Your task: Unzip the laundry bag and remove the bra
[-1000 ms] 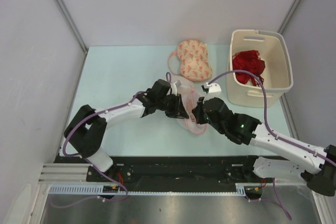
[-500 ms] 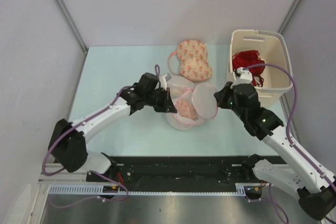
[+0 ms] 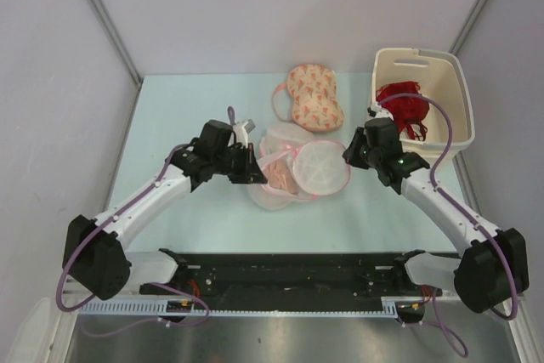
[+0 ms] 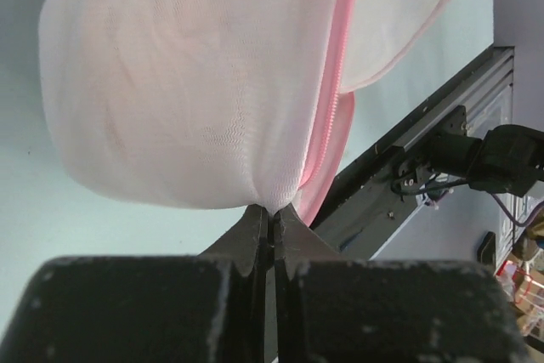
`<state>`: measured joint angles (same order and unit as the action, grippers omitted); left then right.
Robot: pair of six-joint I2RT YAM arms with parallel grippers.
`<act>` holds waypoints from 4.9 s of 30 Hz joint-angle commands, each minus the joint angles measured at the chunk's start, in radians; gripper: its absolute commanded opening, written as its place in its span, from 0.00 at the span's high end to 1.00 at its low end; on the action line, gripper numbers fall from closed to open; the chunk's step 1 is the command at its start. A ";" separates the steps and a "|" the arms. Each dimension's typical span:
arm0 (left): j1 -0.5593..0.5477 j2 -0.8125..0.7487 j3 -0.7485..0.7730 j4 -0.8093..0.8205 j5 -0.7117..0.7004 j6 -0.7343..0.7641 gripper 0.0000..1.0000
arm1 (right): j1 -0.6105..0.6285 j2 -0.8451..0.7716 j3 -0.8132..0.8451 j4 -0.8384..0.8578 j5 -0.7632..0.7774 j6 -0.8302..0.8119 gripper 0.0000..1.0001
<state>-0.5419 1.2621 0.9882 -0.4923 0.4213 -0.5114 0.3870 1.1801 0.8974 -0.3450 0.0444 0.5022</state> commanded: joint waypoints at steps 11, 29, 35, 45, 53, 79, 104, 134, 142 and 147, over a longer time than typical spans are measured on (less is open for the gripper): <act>0.016 0.022 -0.043 0.035 0.086 0.025 1.00 | 0.395 -0.113 0.100 -0.034 0.328 0.062 0.58; 0.017 0.007 -0.049 0.001 0.074 0.045 1.00 | 0.544 0.361 0.100 0.366 -0.015 0.323 0.63; 0.017 0.002 -0.052 0.008 0.082 0.040 1.00 | 0.538 0.493 0.100 0.443 -0.094 0.409 0.58; 0.020 -0.023 -0.091 0.011 0.079 0.039 1.00 | 0.533 0.648 0.100 0.417 0.014 0.455 0.50; 0.045 -0.036 -0.121 0.012 0.067 0.045 0.99 | 0.552 0.541 0.100 0.361 0.060 0.406 1.00; 0.112 0.057 -0.184 0.005 0.024 0.090 0.99 | 0.492 -0.143 0.087 0.216 0.015 0.326 1.00; 0.112 0.101 -0.154 0.000 -0.003 0.073 1.00 | 0.337 -0.255 0.117 0.161 -0.020 0.269 1.00; 0.117 0.010 -0.020 -0.111 -0.044 0.083 1.00 | -0.681 0.038 0.633 0.182 -0.112 0.255 1.00; 0.117 -0.001 -0.045 -0.094 -0.032 0.067 1.00 | -0.820 0.177 0.745 0.169 -0.221 0.269 1.00; 0.117 0.002 -0.040 -0.086 -0.018 0.062 1.00 | -0.826 0.280 0.833 0.126 -0.216 0.239 1.00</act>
<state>-0.4351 1.2976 0.9443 -0.5865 0.3725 -0.4622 -0.4324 1.4143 1.6478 -0.2253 -0.1432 0.7662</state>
